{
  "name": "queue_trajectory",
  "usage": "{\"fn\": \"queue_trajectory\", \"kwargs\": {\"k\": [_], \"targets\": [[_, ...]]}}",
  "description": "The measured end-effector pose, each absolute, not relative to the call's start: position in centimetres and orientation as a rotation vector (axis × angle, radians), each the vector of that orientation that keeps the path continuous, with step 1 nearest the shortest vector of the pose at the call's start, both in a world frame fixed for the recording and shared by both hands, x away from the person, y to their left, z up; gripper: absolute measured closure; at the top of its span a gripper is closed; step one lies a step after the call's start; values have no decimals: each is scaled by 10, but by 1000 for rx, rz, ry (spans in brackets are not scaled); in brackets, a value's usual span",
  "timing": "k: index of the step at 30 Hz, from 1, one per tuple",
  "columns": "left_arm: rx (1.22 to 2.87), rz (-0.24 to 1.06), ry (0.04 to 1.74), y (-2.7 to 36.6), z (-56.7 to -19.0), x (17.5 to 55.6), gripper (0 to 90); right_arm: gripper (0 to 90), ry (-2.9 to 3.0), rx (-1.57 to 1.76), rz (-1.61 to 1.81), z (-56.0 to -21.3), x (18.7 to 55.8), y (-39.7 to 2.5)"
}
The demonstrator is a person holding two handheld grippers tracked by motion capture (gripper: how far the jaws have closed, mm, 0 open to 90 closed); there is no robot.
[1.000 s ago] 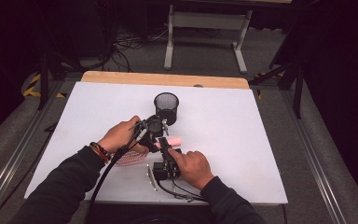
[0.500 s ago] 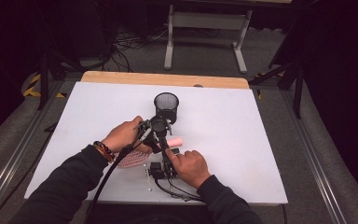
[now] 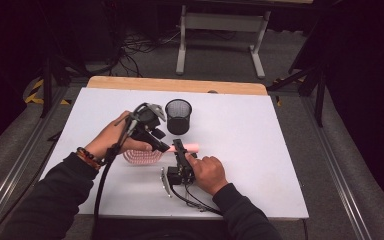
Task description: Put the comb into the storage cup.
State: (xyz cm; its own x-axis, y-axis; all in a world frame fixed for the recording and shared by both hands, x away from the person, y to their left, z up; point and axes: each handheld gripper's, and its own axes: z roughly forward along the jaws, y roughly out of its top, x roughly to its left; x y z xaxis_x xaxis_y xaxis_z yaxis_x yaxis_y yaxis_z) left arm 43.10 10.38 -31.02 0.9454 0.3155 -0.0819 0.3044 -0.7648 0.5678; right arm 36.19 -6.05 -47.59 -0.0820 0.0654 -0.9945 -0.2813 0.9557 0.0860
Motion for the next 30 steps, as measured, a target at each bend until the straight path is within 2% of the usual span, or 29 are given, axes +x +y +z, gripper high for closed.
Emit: {"fn": "queue_trajectory", "kwargs": {"k": [5, 9, 11, 13, 14, 16, 24, 30], "targets": [[2298, 128, 441, 148, -290, 415, 421, 722, 1604, -139, 271, -477, 366, -66], [2133, 227, 481, 186, -286, 399, 349, 722, 1563, -158, 259, -477, 369, -70], [2062, 281, 484, 204, -290, 390, 273, 723, 1533, -167, 264, -476, 369, -71], [2042, 295, 479, 210, -292, 387, 258, 723, 1521, -176, 264, -475, 370, -72], [1972, 339, 479, 229, -303, 380, 231, 722, 1506, -185, 272, -474, 370, -72], [1932, 356, 481, 242, -312, 374, 213, 722, 1492, -190, 290, -471, 371, -73], [1824, 343, 558, 287, -356, 362, 186, 722, 1413, -173, 390, -448, 381, -77], [1801, 253, 672, 308, -396, 363, 178, 723, 1370, -118, 488, -429, 390, -75]]}}
